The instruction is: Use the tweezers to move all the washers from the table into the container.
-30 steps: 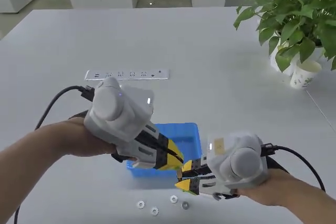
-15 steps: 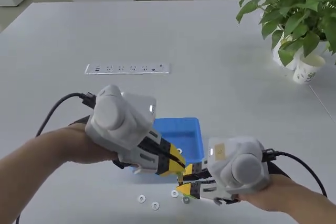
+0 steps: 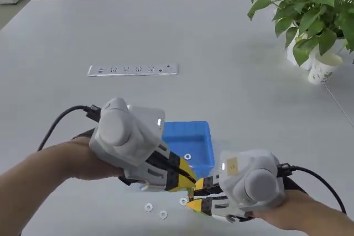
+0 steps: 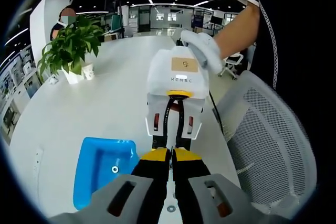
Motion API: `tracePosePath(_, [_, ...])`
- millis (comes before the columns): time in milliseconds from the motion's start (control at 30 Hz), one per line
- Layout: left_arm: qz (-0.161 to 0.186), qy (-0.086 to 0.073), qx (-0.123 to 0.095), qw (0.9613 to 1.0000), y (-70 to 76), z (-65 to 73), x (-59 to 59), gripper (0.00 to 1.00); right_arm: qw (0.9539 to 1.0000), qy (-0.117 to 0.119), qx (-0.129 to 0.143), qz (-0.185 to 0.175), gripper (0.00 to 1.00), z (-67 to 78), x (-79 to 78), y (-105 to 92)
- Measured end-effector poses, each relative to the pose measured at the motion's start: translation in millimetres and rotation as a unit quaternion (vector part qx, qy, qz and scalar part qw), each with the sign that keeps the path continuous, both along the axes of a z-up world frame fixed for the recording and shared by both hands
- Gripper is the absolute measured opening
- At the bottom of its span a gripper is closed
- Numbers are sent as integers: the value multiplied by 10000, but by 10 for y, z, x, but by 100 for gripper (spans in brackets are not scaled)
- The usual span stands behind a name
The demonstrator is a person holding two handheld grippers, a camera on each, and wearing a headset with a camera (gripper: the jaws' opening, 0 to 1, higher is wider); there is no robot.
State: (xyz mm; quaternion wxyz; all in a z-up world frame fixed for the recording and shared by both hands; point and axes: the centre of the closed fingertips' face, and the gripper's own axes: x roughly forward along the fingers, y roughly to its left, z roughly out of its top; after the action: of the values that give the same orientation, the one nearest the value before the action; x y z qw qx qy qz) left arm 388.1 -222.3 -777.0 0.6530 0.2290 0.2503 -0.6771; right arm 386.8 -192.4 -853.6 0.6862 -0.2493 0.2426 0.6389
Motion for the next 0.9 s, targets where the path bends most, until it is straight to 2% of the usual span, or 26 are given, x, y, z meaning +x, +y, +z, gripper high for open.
tracePosePath(900, [-96,92,72,9999,-76,-128,-56,5,9999,126,-55,-55,11,-129,-53,-63])
